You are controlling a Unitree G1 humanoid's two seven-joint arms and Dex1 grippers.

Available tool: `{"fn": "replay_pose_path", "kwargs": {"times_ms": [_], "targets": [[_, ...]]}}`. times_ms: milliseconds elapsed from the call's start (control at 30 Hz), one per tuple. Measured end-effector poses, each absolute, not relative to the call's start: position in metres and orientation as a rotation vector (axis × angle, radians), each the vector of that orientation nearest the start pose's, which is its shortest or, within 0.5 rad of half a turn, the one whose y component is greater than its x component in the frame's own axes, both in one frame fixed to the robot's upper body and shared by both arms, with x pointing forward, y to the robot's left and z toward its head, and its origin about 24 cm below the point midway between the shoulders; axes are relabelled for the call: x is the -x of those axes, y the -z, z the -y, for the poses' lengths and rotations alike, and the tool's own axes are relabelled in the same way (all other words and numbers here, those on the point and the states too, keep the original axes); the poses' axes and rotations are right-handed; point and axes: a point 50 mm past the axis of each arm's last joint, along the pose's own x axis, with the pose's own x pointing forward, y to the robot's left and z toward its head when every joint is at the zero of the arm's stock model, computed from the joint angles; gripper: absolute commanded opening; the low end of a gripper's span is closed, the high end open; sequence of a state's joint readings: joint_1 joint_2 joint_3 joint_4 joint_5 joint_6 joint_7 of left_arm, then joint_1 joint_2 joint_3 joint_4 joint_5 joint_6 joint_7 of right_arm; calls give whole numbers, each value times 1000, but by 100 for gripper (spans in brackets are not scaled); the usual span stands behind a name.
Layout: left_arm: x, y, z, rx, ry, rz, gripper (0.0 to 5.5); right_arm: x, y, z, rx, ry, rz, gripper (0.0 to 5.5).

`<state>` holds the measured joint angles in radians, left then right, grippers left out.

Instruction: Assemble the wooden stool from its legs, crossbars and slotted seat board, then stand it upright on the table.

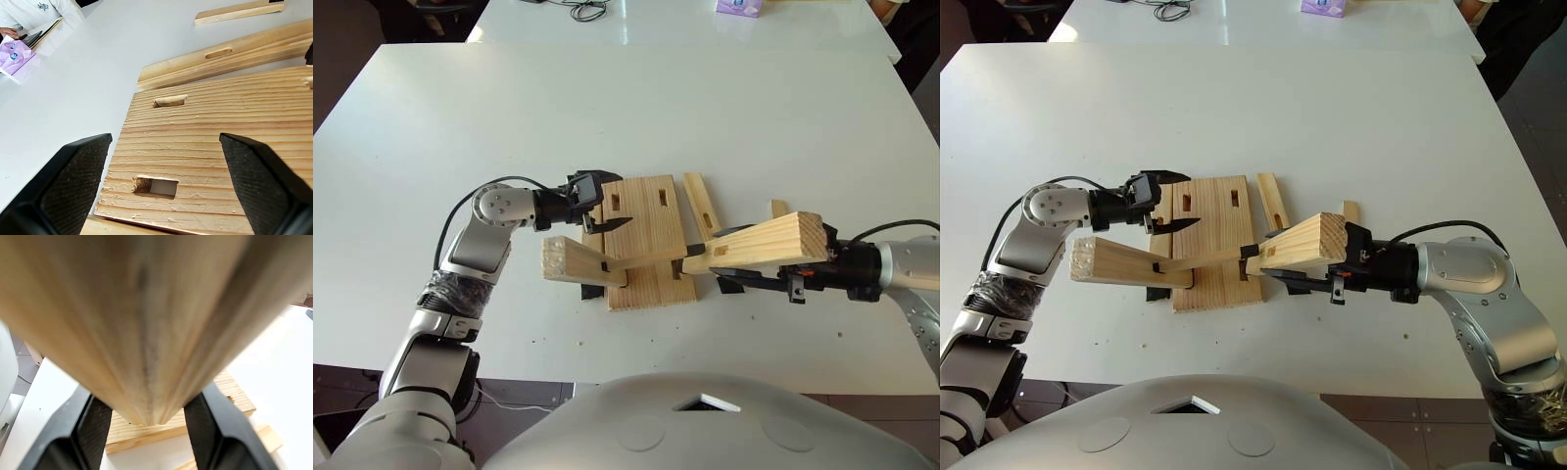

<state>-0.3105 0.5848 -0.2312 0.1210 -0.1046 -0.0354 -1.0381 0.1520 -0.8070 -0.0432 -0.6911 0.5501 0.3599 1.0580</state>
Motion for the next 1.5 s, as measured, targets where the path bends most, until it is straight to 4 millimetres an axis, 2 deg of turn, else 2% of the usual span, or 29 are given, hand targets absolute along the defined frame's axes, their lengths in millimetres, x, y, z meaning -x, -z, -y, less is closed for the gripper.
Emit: {"fn": "replay_pose_path", "kwargs": {"times_ms": [667,1167,1500], "targets": [[-280,-89,-165,-574,1268,-138,409,-169,-126,165,279,-1406,-104,203],[-277,-90,-157,-576,1291,-115,409,-187,-131,174,270,-1482,-161,203],[-275,-88,-149,-563,1306,-102,409,-191,-129,170,277,-1550,-207,203]]}}
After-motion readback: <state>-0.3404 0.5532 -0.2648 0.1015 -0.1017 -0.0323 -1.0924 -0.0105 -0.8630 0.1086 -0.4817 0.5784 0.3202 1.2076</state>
